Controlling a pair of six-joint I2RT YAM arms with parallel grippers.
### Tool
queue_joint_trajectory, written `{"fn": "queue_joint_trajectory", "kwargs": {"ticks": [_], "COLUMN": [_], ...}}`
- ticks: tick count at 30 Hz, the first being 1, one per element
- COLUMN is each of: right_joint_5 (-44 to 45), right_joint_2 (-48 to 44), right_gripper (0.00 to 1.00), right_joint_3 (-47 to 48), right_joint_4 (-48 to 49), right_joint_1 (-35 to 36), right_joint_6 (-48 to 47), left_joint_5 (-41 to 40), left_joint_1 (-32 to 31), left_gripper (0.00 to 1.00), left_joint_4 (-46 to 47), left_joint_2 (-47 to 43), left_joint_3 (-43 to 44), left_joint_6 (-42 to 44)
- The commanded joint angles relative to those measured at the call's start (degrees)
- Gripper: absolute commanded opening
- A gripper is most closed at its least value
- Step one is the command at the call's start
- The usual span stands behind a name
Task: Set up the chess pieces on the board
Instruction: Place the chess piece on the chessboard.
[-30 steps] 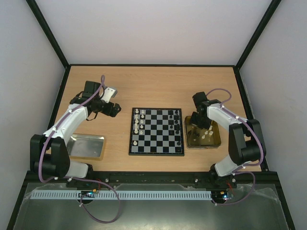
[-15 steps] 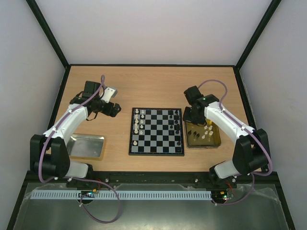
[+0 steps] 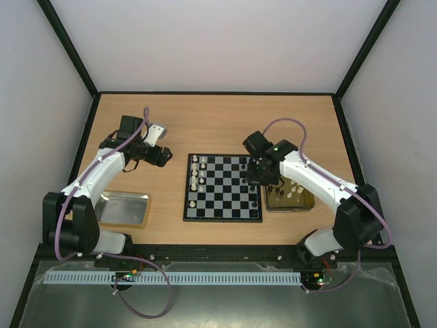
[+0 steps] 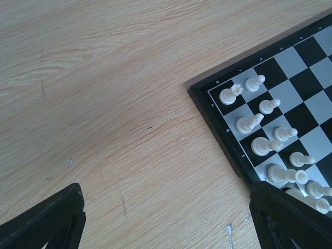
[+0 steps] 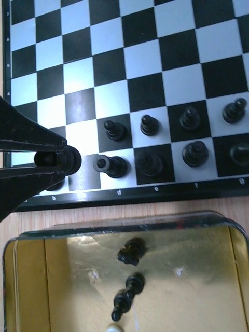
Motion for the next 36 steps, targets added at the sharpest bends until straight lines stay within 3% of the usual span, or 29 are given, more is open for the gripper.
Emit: {"fn": "queue_joint_trajectory", "kwargs": {"ticks": [1, 13, 36], "right_joint_5": [-0.8, -3.7, -5.2], "right_joint_2": [-0.7, 2.5, 7.6], "right_gripper": [0.03, 0.04, 0.09], "right_joint_3": [-0.9, -3.1, -6.1], "right_joint_4": [-0.8, 2.9, 8.8], "right_joint_1": [3.0, 7.7, 7.9], "right_joint_6": [2.6, 3.0, 1.5], "left_joint_5": [0.5, 0.4, 0.1], "left_joint_1": [0.2, 0.2, 0.3], "left_gripper": [0.87, 0.87, 0.87], "left_joint_4": [-0.2, -0.2, -0.1], "left_joint_2": [-0.7, -0.6, -1.0], "left_joint_3": [-0.1, -0.2, -0.7], "left_joint_6": [0.3, 0.3, 0.4]}}
